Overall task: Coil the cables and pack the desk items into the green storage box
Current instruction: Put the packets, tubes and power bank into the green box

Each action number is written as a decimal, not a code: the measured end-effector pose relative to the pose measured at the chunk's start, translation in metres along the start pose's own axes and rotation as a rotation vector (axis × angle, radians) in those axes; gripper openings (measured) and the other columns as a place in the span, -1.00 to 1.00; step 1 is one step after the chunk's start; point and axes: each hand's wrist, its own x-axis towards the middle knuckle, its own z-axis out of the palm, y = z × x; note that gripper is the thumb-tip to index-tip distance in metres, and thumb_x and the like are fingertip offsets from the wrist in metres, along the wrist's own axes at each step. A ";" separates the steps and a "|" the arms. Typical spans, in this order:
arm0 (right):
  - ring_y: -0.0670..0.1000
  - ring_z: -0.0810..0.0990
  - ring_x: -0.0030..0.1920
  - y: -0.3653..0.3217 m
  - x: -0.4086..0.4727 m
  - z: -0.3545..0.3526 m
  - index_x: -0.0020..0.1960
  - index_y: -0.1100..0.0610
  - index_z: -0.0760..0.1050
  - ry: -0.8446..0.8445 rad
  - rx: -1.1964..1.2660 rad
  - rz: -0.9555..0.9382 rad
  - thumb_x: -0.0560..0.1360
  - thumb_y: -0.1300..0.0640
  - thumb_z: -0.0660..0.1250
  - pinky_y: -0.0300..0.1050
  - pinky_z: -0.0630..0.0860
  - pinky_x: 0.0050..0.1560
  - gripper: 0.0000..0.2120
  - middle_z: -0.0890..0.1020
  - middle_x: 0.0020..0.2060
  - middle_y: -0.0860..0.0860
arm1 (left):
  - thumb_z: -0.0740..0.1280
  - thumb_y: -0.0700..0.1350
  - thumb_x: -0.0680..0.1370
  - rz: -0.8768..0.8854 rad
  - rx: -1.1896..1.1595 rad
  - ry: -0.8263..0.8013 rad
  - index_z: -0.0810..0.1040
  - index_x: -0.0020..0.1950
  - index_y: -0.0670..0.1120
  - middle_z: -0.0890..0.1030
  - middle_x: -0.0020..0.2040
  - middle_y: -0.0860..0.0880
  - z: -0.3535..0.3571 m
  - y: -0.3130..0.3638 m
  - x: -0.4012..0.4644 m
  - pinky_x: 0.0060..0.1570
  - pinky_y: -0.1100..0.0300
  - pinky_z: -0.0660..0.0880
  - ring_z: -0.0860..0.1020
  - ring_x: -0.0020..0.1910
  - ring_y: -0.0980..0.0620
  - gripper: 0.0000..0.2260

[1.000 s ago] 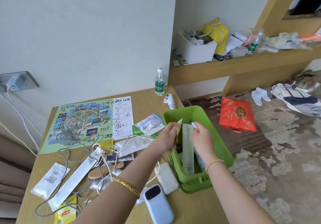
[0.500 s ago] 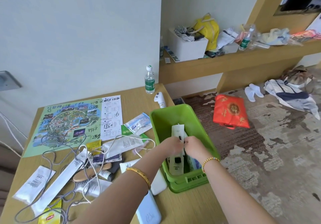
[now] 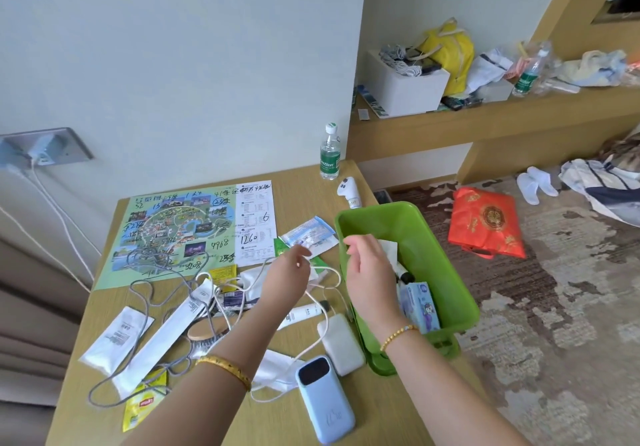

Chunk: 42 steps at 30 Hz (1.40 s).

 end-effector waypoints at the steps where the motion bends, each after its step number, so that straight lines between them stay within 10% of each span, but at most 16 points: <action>1: 0.03 0.54 -0.16 -0.008 -0.006 0.007 0.08 0.19 0.51 -0.027 -0.009 -0.072 0.51 0.34 0.17 -0.11 0.48 -0.24 -0.78 0.55 -0.02 0.05 | 0.13 -0.20 0.56 -0.009 0.046 -0.019 0.52 0.14 -0.07 0.61 -0.04 -0.05 -0.001 -0.013 -0.002 -0.34 0.23 0.36 0.53 -0.25 0.03 -0.76; 7: 0.04 0.50 0.05 -0.011 -0.052 0.060 0.24 0.13 0.41 -0.406 -0.179 -0.063 0.54 0.32 0.12 -0.12 0.49 -0.07 -0.69 0.45 0.21 0.00 | 0.18 -0.13 0.56 -0.005 0.451 -0.395 0.38 0.35 -0.11 0.47 0.28 -0.12 0.005 -0.080 -0.012 0.22 0.07 0.41 0.46 0.24 -0.09 -0.65; 11: 0.00 0.39 0.24 0.013 -0.084 0.076 0.39 0.14 0.25 -0.534 -0.334 0.137 0.55 0.35 0.09 -0.26 0.44 0.11 -0.58 0.30 0.34 0.02 | 0.13 -0.08 0.58 0.053 0.736 -0.602 0.24 0.45 -0.09 0.33 0.42 -0.13 0.013 -0.103 -0.017 0.21 -0.01 0.36 0.38 0.30 -0.18 -0.58; 21: 0.15 0.30 0.35 0.047 -0.100 0.093 0.46 0.33 0.02 -0.637 -0.659 0.293 0.59 0.28 0.09 -0.09 0.34 0.34 -0.51 0.23 0.40 0.26 | 0.16 -0.26 0.55 0.119 0.725 -0.620 0.08 0.50 -0.09 0.28 0.43 -0.15 0.034 -0.103 -0.010 0.18 -0.06 0.43 0.26 0.38 -0.15 -0.47; 42: 0.07 0.39 0.19 0.054 -0.099 0.104 0.47 0.27 -0.01 -0.674 -0.627 0.237 0.55 -0.06 0.21 -0.12 0.40 0.23 -0.31 0.36 0.24 0.12 | 0.26 0.12 0.53 -0.329 0.499 -0.426 0.28 0.29 -0.14 0.40 0.27 -0.15 0.069 -0.097 -0.002 0.12 0.02 0.44 0.40 0.28 -0.14 -0.53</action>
